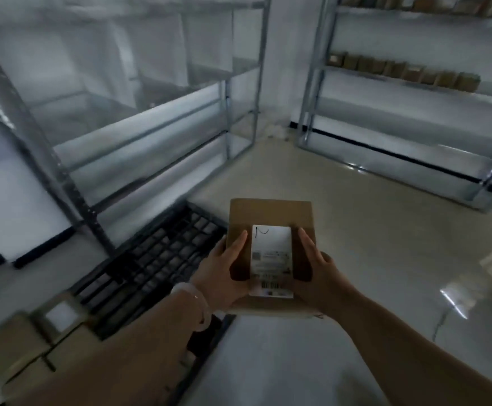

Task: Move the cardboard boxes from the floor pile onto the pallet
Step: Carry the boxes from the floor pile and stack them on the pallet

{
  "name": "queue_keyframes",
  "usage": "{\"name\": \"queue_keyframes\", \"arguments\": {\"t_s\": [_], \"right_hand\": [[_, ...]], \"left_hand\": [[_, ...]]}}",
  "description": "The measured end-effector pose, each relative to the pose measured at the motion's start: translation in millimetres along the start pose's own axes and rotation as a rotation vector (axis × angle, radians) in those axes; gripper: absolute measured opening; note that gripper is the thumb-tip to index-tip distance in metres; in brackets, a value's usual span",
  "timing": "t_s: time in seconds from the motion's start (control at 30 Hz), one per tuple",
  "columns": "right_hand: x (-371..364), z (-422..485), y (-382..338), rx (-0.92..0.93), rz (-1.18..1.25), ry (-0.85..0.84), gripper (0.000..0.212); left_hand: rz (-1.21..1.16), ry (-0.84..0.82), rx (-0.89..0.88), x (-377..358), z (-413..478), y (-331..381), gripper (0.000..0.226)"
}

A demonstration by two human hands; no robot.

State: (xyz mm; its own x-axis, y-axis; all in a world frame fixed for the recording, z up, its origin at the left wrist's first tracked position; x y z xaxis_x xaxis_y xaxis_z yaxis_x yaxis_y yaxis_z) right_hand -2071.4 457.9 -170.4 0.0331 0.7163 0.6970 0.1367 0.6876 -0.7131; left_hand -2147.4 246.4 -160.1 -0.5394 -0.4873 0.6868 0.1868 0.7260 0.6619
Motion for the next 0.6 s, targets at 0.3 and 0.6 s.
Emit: {"name": "queue_keyframes", "arguments": {"t_s": [0.3, 0.6], "right_hand": [[-69.1, 135.2, -40.7, 0.185, 0.034, -0.289, 0.112], [-120.1, 256.7, -78.8, 0.409, -0.059, -0.599, 0.108]], "left_hand": [[-0.145, 0.081, 0.298, 42.4, 38.5, -100.0, 0.120], [-0.395, 0.350, 0.558, 61.2, 62.3, -144.1, 0.120]]}}
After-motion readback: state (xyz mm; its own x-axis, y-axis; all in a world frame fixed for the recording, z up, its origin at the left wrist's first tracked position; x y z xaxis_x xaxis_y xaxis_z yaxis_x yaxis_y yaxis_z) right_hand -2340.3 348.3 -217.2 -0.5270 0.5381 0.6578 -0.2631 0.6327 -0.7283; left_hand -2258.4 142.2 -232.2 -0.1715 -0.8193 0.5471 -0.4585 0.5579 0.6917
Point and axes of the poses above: each hand's wrist, its own z-axis towards the middle knuckle, its own x-axis out of the back of the hand, y = z × x, the point moved 4 cm from there along z, towards the middle knuckle, and after that the axes turned 9 degrees about x, right-handed, at the moved point
